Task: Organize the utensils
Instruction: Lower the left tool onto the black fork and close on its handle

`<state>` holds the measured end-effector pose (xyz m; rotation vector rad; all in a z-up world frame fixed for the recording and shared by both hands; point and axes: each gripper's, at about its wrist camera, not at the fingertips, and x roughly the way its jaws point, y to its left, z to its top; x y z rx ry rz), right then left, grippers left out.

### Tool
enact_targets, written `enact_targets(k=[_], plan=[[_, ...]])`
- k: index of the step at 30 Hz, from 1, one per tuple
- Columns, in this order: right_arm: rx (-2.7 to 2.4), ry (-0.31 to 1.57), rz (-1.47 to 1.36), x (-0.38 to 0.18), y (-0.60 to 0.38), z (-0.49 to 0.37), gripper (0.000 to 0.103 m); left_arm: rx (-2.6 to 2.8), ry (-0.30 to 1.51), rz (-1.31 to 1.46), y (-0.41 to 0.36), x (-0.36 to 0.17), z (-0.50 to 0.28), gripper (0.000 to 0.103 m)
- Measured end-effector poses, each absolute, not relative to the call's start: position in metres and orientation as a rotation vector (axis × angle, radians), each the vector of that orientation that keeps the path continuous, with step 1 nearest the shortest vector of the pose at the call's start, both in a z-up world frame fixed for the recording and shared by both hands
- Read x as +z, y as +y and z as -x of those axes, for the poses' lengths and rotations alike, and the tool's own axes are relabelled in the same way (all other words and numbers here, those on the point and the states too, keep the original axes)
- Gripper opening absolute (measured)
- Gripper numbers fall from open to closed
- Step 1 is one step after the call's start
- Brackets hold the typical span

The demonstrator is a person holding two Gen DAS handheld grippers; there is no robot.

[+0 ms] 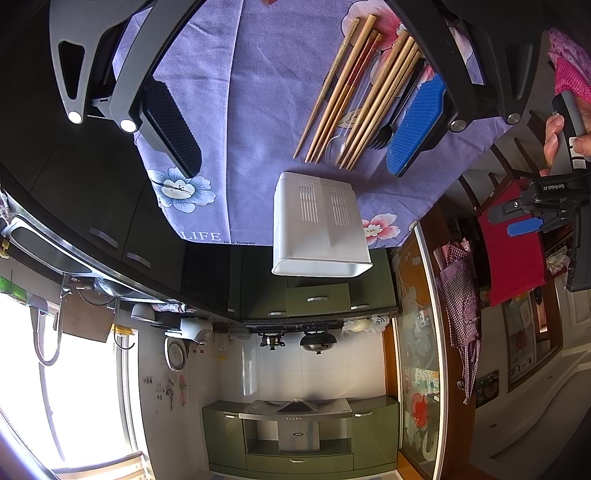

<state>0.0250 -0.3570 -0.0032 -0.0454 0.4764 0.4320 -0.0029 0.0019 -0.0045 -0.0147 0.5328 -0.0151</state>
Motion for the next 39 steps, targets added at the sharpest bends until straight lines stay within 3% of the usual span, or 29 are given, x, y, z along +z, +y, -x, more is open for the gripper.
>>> enact_targets(k=[22,39], plan=[[0.389,0.55,0.046,-0.015,-0.361,-0.042,0.099,-0.036,0.606,0.011,-0.008,-0.012,-0.011,0.097],[0.359,0.682,0.056,-0.053,-0.374,-0.084,0.099,-0.027,1.135,0.086,-0.052,-0.089,-0.089,0.097]])
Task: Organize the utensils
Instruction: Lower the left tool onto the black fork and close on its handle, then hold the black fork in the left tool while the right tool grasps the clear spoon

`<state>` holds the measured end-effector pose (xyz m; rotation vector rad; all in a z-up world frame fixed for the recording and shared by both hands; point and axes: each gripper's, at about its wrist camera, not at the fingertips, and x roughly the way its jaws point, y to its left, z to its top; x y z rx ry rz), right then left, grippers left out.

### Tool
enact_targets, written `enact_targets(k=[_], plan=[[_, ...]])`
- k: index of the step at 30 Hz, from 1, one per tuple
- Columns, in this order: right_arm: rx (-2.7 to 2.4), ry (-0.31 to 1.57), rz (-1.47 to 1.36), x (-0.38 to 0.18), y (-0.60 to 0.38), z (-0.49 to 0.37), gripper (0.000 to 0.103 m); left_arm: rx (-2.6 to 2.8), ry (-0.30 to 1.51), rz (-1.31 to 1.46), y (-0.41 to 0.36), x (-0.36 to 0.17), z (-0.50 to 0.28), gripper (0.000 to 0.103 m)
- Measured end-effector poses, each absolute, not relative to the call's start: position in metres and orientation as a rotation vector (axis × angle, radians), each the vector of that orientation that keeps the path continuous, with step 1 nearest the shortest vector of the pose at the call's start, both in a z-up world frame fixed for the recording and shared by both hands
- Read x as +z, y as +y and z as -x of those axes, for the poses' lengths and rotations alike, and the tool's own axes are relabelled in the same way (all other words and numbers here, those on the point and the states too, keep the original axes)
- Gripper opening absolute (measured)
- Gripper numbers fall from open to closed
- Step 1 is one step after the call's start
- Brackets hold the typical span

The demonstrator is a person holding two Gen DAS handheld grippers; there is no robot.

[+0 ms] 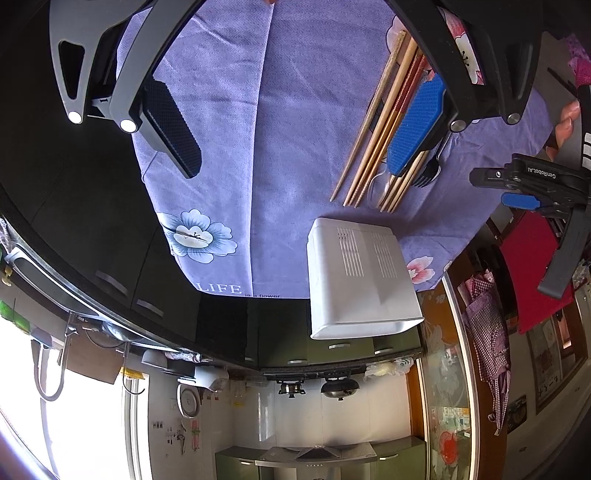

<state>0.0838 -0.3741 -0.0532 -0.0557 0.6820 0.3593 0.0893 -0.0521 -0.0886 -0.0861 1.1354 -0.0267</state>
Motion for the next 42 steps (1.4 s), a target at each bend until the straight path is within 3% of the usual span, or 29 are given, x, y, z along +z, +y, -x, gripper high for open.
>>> enact_targets(k=[4,7,9,17,26,30,42], plan=[[0.36,0.694,0.04,-0.06,-0.383,-0.086,0.099,-0.011,1.17,0.06,-0.068,-0.102,-0.096,0.096],[0.361,0.693,0.027,-0.062,-0.39,-0.084,0.099,0.018,1.21,0.079,-0.07,-0.111,-0.101,0.079],[0.362,0.691,0.017,-0.063,-0.394,-0.083,0.099,0.02,1.25,0.1,-0.069,-0.119,-0.104,0.061],[0.359,0.701,-0.02,-0.071,-0.405,-0.086,0.099,0.038,1.293,0.138,-0.068,-0.132,-0.11,0.049],[0.373,0.701,-0.031,-0.071,-0.406,-0.084,0.099,0.043,1.298,0.117,-0.075,-0.13,-0.113,0.018],[0.387,0.719,-0.037,-0.07,-0.4,-0.086,0.099,0.033,1.299,0.089,-0.085,-0.131,-0.112,0.01],[0.597,0.917,-0.018,-0.068,-0.317,-0.128,0.099,0.085,1.234,0.086,-0.052,-0.115,-0.112,0.009]])
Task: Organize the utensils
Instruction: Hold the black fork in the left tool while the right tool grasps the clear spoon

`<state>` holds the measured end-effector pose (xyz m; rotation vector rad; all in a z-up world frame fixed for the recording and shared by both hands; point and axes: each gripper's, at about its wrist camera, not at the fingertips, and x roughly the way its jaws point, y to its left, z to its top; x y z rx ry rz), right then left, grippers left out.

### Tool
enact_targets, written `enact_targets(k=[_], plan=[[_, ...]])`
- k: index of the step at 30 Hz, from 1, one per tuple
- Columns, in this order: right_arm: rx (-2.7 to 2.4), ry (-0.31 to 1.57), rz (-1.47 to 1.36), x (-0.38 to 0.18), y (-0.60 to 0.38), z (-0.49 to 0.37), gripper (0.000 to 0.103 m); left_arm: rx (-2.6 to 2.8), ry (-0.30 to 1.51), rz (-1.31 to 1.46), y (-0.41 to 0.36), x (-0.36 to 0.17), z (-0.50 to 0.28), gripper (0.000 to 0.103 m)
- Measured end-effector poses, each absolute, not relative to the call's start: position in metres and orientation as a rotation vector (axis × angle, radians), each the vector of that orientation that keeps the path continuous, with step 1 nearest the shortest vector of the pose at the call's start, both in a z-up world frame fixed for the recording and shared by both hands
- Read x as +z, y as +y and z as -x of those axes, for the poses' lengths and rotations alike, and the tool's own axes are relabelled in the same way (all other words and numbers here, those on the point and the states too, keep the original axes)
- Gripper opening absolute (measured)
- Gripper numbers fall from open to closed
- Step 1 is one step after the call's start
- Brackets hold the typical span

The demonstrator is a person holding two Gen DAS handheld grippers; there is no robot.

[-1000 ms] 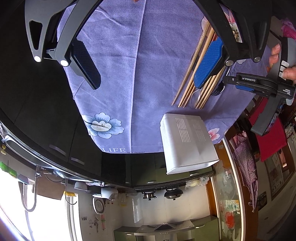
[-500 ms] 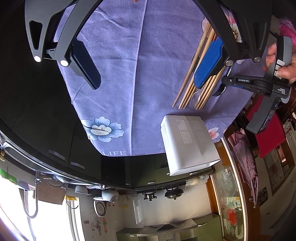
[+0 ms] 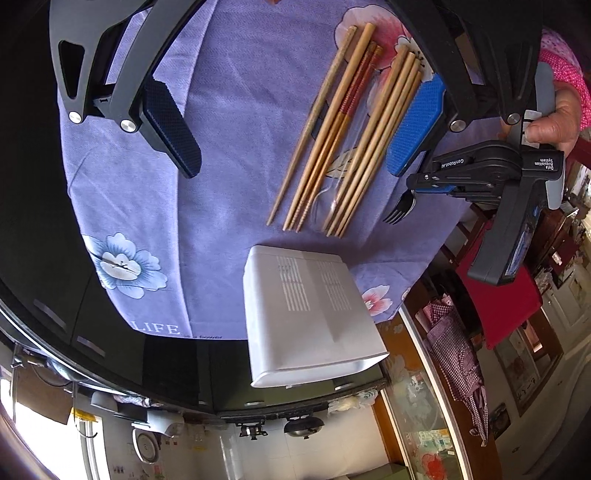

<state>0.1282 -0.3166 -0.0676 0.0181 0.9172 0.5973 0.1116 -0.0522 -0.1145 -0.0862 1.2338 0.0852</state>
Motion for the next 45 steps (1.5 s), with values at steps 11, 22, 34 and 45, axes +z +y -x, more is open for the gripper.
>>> enact_targets(k=[11,22,34,45], plan=[[0.573,1.157,0.023,-0.114,-0.244,-0.178,0.032,0.071,1.206,0.131,-0.027,-0.109,-0.108,0.009],[0.501,1.205,0.071,-0.138,-0.225,-0.181,0.015,0.046,1.196,0.144,-0.02,-0.111,-0.105,0.009],[0.446,1.169,0.186,-0.138,-0.207,-0.169,0.012,0.029,1.19,0.136,-0.023,-0.109,-0.102,0.009],[0.472,1.12,0.106,-0.135,-0.214,-0.167,0.009,0.02,1.185,0.134,-0.025,-0.108,-0.101,0.009]])
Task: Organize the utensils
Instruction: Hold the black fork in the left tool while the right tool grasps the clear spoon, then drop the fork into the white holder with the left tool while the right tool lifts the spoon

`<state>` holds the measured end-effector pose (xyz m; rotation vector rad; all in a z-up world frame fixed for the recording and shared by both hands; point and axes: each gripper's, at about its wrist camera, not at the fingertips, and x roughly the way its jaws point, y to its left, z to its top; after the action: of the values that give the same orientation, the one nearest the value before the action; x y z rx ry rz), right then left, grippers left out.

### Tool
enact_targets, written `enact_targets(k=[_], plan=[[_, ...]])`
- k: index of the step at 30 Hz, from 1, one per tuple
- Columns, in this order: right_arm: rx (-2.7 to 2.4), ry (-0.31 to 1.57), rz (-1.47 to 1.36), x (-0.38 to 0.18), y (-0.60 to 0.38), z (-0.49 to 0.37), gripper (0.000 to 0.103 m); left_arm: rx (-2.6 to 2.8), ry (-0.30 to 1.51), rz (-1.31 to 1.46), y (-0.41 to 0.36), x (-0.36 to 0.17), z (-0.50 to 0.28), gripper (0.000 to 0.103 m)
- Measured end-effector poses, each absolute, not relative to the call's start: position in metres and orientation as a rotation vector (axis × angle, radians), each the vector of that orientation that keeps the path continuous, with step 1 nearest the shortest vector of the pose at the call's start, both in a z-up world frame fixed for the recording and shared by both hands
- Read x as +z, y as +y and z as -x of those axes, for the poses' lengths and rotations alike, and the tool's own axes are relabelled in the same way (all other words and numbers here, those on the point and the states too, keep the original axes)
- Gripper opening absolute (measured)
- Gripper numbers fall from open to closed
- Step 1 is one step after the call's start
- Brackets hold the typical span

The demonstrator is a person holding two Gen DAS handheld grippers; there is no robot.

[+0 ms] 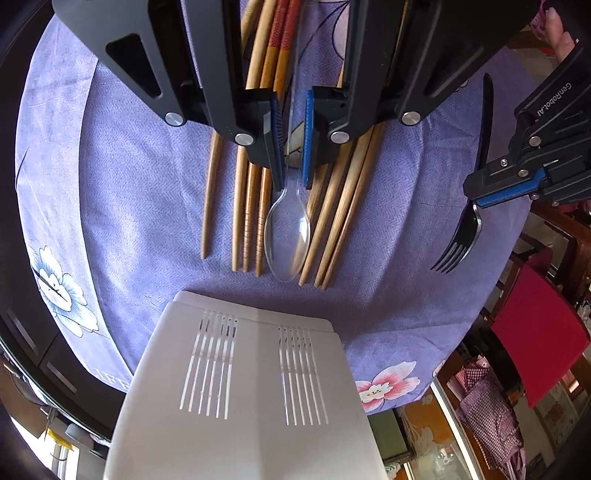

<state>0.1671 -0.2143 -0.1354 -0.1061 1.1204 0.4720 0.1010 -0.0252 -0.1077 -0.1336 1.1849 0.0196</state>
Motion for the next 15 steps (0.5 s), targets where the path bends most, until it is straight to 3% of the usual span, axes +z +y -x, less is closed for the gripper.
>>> enact_targets(k=[8,15], plan=[[0.554,0.967,-0.115,-0.089,-0.256,-0.157,0.009,-0.014,1.113,0.146,-0.024,-0.077,-0.105,0.009],[0.572,0.817,-0.175,-0.047,-0.281,-0.139,0.009,-0.059,0.885,0.149,-0.031,0.009,-0.116,0.009]])
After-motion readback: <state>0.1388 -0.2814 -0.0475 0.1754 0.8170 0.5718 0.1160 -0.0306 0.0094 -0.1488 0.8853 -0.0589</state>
